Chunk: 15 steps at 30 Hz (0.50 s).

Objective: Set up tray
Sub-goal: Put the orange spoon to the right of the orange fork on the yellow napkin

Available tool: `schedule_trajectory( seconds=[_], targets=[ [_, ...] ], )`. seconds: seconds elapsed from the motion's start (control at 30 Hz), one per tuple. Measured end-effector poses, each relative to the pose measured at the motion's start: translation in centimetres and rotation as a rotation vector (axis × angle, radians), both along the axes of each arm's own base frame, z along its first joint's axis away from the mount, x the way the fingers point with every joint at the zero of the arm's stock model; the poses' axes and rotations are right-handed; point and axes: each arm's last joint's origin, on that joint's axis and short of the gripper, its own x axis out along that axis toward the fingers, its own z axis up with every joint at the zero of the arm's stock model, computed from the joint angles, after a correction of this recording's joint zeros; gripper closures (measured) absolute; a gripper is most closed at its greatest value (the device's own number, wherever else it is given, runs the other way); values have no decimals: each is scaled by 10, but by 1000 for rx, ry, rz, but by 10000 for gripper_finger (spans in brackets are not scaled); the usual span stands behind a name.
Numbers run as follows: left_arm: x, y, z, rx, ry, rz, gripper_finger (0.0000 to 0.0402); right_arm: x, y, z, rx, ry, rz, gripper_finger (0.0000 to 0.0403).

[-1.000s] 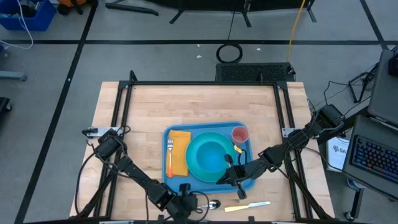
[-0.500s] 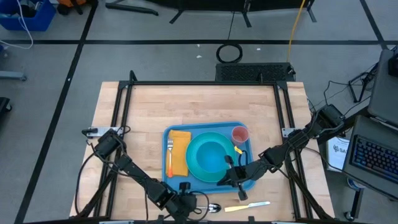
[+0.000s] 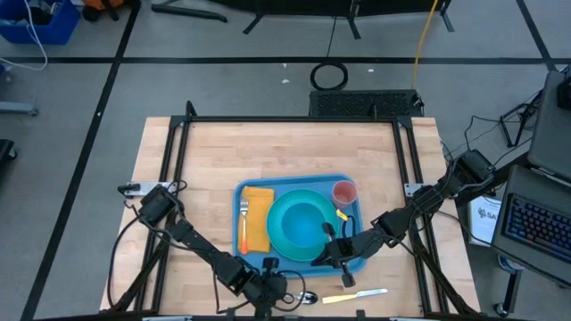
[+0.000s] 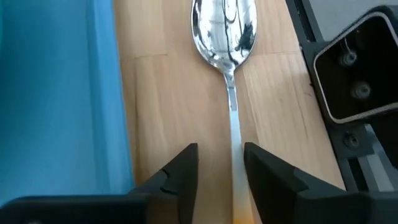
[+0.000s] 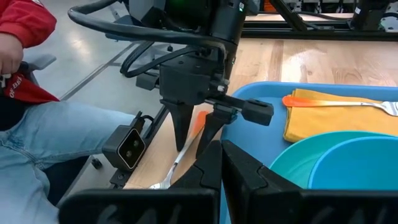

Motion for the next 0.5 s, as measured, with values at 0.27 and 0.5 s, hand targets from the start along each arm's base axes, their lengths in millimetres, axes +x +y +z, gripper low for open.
schedule_trajectory(
  seconds=[0.27, 0.5],
  targets=[
    [2, 3, -2, -1, 4, 19, 367, 0, 0, 0, -1, 0, 0, 403],
    [2, 3, -2, -11, 1, 29, 388, 0, 0, 0, -1, 0, 0, 403]
  ],
)
